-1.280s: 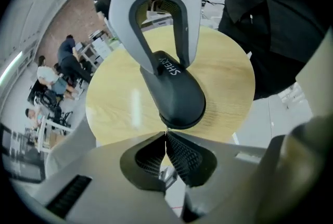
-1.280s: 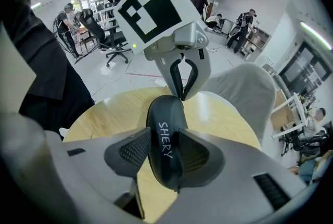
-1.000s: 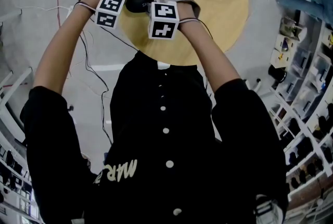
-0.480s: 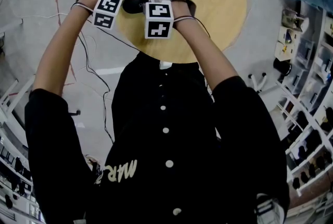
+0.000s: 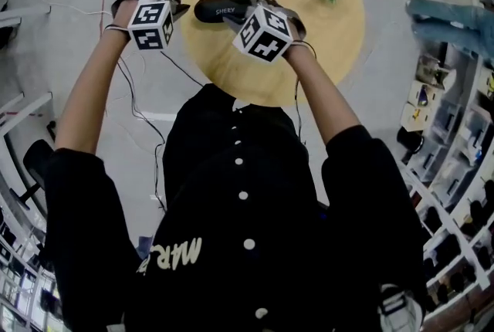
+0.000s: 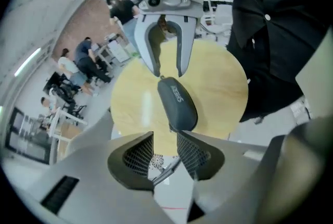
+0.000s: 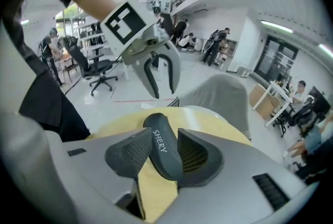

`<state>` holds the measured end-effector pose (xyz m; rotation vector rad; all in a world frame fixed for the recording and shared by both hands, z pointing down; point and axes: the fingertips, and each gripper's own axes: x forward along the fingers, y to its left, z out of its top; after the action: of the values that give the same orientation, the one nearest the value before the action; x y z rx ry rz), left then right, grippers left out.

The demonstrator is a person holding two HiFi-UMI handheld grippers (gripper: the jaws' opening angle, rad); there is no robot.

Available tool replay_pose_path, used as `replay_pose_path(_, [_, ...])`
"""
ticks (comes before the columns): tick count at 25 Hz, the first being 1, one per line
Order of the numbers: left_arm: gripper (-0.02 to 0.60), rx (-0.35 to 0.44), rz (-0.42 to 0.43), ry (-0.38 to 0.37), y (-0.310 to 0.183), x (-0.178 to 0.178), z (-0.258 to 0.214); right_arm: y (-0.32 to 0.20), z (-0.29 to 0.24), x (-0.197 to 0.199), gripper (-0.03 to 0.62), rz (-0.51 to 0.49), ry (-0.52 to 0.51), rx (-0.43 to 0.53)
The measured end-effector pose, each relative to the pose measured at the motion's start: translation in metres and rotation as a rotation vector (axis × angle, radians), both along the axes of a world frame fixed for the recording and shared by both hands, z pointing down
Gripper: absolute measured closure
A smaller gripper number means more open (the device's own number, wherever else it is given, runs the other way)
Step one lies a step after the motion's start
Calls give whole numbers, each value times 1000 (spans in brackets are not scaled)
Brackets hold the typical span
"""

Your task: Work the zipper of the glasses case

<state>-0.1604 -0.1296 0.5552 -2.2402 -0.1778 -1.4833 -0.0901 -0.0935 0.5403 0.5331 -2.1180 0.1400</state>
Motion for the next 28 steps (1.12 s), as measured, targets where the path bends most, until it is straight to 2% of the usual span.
replay_pose_path(3, [492, 6, -208, 179, 8, 5, -51, -5, -47, 15, 463, 81, -154, 52])
replay_pose_path(6, [532, -34, -378, 345, 33, 13, -99, 4, -98, 35, 565, 134, -288, 90])
replay_pose_path(8, [572, -13, -466, 428, 49, 19, -125, 15, -126, 50, 568, 170, -355, 115])
replay_pose_path(11, [577, -12, -622, 561, 70, 25, -161, 30, -168, 69, 590, 213, -466, 160])
replay_pose_path(16, [577, -52, -953, 906, 86, 16, -239, 54, -236, 107, 591, 315, -652, 244])
replay_pose_path(19, [577, -24, -1028, 1072, 101, 11, -286, 67, -268, 138, 591, 386, -732, 333])
replay_pose_path(22, [577, 57, -1076, 1120, 113, 3, -314, 79, -293, 166, 591, 457, -763, 423])
replay_pose_path(26, [577, 119, -1224, 1171, 123, -17, -345, 90, -316, 201, 591, 525, -783, 517])
replay_pose_path(28, [577, 174, -1270, 1198, 127, -26, -360, 93, -326, 220, 591, 572, -774, 561])
